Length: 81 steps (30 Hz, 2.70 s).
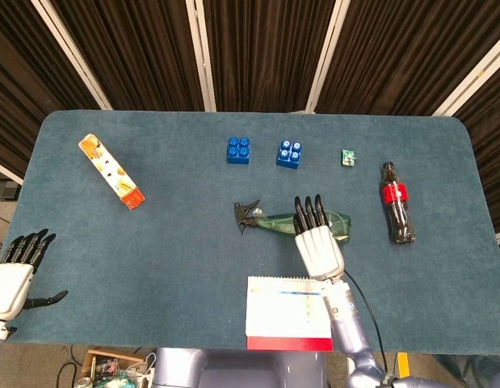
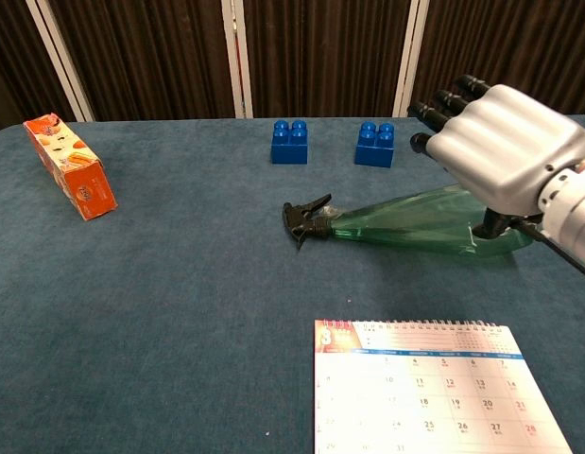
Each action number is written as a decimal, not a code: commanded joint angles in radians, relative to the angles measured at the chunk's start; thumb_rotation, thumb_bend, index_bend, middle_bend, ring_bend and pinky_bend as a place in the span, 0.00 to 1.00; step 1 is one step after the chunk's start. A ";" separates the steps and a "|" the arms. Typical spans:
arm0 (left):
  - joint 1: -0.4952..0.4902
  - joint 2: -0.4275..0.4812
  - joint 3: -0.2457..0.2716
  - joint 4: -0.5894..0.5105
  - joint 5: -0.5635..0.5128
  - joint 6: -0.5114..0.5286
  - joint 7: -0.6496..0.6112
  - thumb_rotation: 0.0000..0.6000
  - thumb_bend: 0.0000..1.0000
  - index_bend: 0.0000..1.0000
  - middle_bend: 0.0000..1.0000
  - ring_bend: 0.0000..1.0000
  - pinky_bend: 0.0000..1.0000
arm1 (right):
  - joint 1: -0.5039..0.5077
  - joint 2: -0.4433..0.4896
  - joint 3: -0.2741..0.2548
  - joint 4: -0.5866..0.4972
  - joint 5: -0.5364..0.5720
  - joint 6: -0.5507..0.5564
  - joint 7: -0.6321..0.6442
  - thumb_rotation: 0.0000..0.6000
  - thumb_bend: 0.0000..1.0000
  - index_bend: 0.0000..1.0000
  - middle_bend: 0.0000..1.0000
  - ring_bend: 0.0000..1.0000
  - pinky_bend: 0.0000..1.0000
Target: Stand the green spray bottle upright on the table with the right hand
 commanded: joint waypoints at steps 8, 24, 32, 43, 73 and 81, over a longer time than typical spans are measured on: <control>-0.019 -0.009 -0.017 0.028 -0.043 -0.039 -0.025 1.00 0.06 0.00 0.00 0.00 0.03 | 0.108 -0.068 0.020 0.137 0.111 -0.035 0.014 1.00 0.12 0.24 0.00 0.00 0.00; -0.034 -0.005 -0.018 0.038 -0.058 -0.065 -0.055 1.00 0.06 0.00 0.00 0.00 0.03 | 0.212 -0.158 -0.016 0.242 0.220 -0.013 0.039 1.00 0.12 0.20 0.00 0.00 0.00; -0.029 -0.001 -0.020 0.043 -0.068 -0.059 -0.069 1.00 0.06 0.00 0.00 0.00 0.03 | 0.266 -0.166 -0.020 0.282 0.233 -0.011 0.047 1.00 0.12 0.20 0.00 0.00 0.00; -0.035 -0.008 -0.017 0.035 -0.082 -0.076 -0.040 1.00 0.06 0.00 0.00 0.00 0.03 | 0.310 -0.153 -0.035 0.374 0.281 -0.051 0.125 1.00 0.12 0.21 0.00 0.00 0.00; -0.061 -0.018 -0.020 0.033 -0.099 -0.112 -0.023 1.00 0.06 0.00 0.00 0.00 0.03 | 0.371 -0.172 -0.111 0.551 0.146 -0.001 0.441 1.00 0.45 0.89 0.06 0.00 0.00; -0.051 -0.011 -0.010 0.013 -0.071 -0.080 -0.022 1.00 0.06 0.00 0.00 0.00 0.03 | 0.325 -0.071 -0.126 0.369 0.030 0.120 0.554 1.00 0.46 0.89 0.06 0.00 0.00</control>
